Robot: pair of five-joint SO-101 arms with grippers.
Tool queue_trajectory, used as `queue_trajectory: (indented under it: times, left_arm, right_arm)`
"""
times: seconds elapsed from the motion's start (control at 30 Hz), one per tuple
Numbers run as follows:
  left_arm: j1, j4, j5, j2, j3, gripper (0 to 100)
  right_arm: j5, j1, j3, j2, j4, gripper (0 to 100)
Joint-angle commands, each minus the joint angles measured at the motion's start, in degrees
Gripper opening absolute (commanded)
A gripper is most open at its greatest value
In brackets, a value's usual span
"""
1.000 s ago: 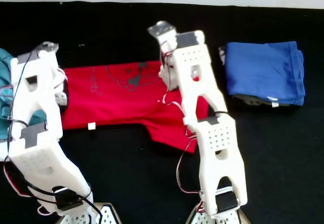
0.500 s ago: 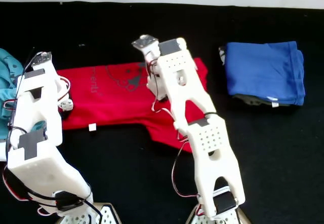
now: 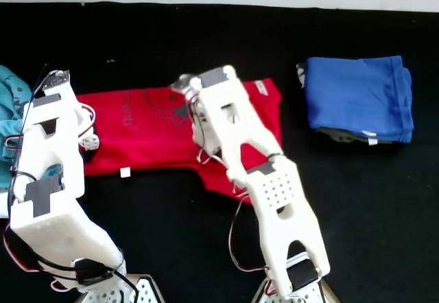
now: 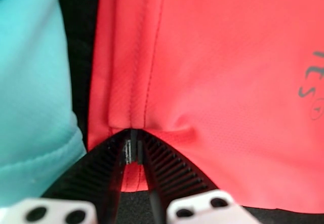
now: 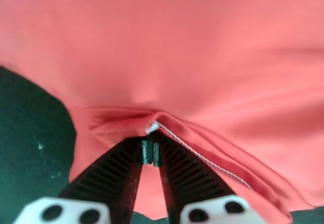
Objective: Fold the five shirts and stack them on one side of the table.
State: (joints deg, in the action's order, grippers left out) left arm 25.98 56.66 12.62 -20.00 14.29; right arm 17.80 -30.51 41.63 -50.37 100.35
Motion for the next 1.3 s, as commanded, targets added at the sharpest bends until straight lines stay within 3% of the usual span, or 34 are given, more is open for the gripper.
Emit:
queue_trajectory:
  times: [0.0, 0.37, 0.67, 0.9, 1.27]
  left_arm:
    - [-0.4, -1.1, -0.4, -0.2, 0.2, 1]
    - [-0.4, -1.1, -0.4, -0.2, 0.2, 1]
    - [-0.4, -1.1, -0.4, -0.2, 0.2, 1]
    - [-0.4, -1.1, -0.4, -0.2, 0.2, 1]
    - [-0.4, -1.1, -0.4, -0.2, 0.1, 1]
  right_arm:
    - [0.4, -1.7, -2.9, 5.9, 0.7, 0.8]
    - [0.6, -1.3, -26.0, 29.8, 0.0, 0.8]
    - [4.0, 8.5, -26.3, 26.8, -23.2, 0.8]
    - [4.2, 8.8, -26.2, 19.9, -18.7, 0.8]
    - [7.7, 8.5, -26.6, 23.3, -2.9, 0.8]
